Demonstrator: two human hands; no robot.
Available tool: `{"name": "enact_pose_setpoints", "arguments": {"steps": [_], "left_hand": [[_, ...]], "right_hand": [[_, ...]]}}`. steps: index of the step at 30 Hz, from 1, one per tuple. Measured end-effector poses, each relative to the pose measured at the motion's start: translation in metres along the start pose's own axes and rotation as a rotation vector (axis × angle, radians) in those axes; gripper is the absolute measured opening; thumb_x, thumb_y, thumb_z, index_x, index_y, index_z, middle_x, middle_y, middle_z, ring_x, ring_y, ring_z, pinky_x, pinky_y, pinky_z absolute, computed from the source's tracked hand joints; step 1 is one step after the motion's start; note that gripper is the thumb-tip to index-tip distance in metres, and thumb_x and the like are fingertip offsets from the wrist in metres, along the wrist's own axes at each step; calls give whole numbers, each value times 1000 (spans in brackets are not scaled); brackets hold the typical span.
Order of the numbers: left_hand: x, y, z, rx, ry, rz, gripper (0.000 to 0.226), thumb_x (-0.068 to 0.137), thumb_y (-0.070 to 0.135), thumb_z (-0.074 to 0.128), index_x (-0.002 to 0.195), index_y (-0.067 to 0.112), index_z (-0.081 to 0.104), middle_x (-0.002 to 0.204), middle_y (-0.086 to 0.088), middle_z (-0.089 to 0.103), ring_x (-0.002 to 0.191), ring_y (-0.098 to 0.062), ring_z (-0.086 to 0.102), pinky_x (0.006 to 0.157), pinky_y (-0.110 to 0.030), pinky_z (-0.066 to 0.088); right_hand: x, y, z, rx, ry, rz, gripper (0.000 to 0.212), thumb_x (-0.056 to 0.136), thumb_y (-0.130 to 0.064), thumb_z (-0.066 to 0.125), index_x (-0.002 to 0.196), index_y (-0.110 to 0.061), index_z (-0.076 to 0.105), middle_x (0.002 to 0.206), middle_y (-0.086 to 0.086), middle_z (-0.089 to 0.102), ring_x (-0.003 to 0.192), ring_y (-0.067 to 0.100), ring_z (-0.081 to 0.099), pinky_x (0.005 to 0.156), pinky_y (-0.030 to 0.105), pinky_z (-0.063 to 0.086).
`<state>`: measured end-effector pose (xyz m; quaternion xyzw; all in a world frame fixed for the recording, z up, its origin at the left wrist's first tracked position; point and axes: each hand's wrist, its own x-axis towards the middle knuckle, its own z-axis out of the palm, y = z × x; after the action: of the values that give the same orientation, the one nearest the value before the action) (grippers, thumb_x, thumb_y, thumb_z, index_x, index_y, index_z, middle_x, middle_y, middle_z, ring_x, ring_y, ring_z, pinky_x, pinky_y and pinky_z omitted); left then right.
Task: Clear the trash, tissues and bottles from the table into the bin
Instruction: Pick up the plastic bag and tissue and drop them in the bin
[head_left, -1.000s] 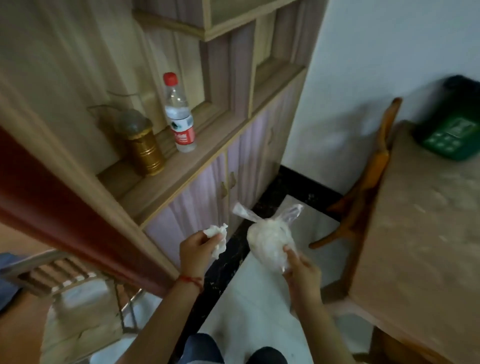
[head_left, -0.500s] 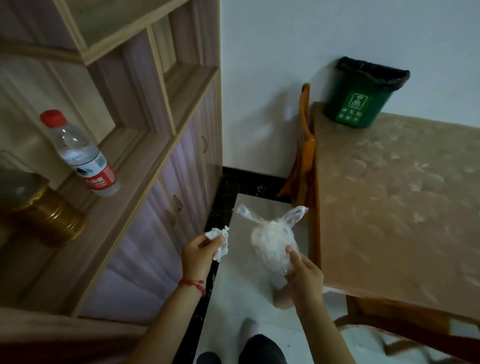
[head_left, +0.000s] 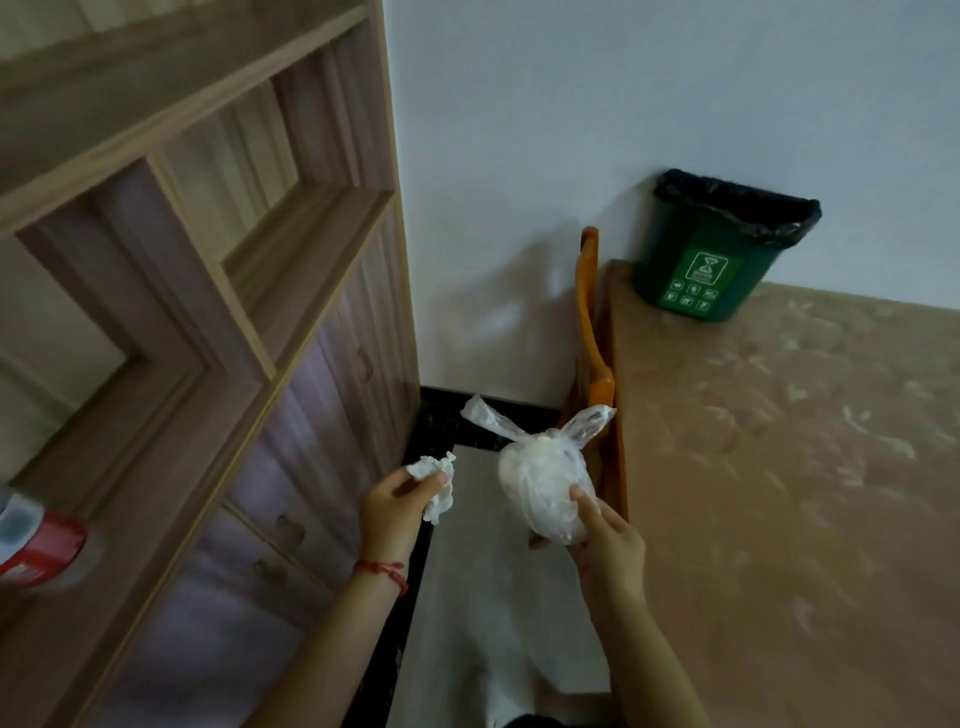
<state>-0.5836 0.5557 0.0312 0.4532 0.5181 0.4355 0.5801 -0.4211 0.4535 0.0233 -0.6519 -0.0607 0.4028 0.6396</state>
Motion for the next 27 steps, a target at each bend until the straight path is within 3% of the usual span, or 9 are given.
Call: {"name": "enact_pose_setpoints", "arguments": {"steps": [2, 5, 9, 12, 14, 19, 23, 27], "left_hand": [[26, 8, 15, 6, 10, 14, 40, 79, 2, 64, 45, 23, 62, 40, 12, 61, 45, 6, 58, 45, -5, 43], [60, 17, 33, 25, -10, 29, 37, 80, 3, 63, 48, 20, 60, 41, 11, 60, 46, 5, 58, 47, -5, 43], [107, 24, 53, 42, -22, 33, 39, 79, 6, 65, 44, 23, 64, 42, 12, 61, 47, 4, 56, 49, -8, 45], [148, 29, 69, 44, -47, 14, 35, 79, 8, 66, 48, 25, 66, 46, 10, 63, 51, 2, 59, 51, -12, 49], [176, 34, 81, 31, -91, 19, 34, 79, 6, 66, 49, 23, 66, 48, 6, 64, 53, -4, 60, 52, -16, 50], [248, 47, 107, 13, -153, 33, 34, 77, 7, 68, 47, 22, 66, 43, 9, 61, 46, 0, 58, 45, -11, 46], [300, 51, 122, 14, -215, 53, 28, 74, 12, 71, 49, 18, 63, 42, 7, 58, 51, -4, 57, 52, -15, 47], [340, 56, 139, -17, -275, 47, 31, 63, 32, 72, 45, 13, 55, 50, -2, 58, 67, -18, 64, 65, -24, 49]], "right_hand": [[22, -19, 11, -9, -23, -16, 16, 77, -24, 70, 86, -11, 71, 85, 12, 73, 90, 34, 67, 86, 53, 52], [51, -41, 27, -18, -45, -37, 19, 79, -26, 68, 90, -11, 71, 90, 6, 72, 90, 33, 67, 83, 61, 51], [89, -58, 48, 18, -36, -60, 5, 79, -22, 69, 77, -18, 71, 76, -1, 75, 77, 14, 70, 75, 37, 56], [121, -69, 67, 51, -3, -69, 6, 79, -18, 69, 74, -15, 71, 67, -9, 74, 70, 11, 70, 67, 29, 55], [143, -77, 80, 93, 19, -74, 5, 81, -15, 67, 79, -11, 71, 68, -14, 73, 70, 9, 71, 65, 29, 54], [191, -96, 112, 120, 51, -76, 11, 79, -21, 69, 71, -18, 75, 76, -7, 75, 78, 15, 71, 71, 32, 54], [222, -113, 139, 122, 50, -105, 12, 81, -24, 66, 76, -19, 76, 85, -2, 76, 86, 18, 70, 77, 34, 53], [251, -129, 157, 145, 110, -116, 13, 80, -24, 68, 72, -15, 75, 87, 6, 75, 90, 24, 70, 77, 36, 53]]}}
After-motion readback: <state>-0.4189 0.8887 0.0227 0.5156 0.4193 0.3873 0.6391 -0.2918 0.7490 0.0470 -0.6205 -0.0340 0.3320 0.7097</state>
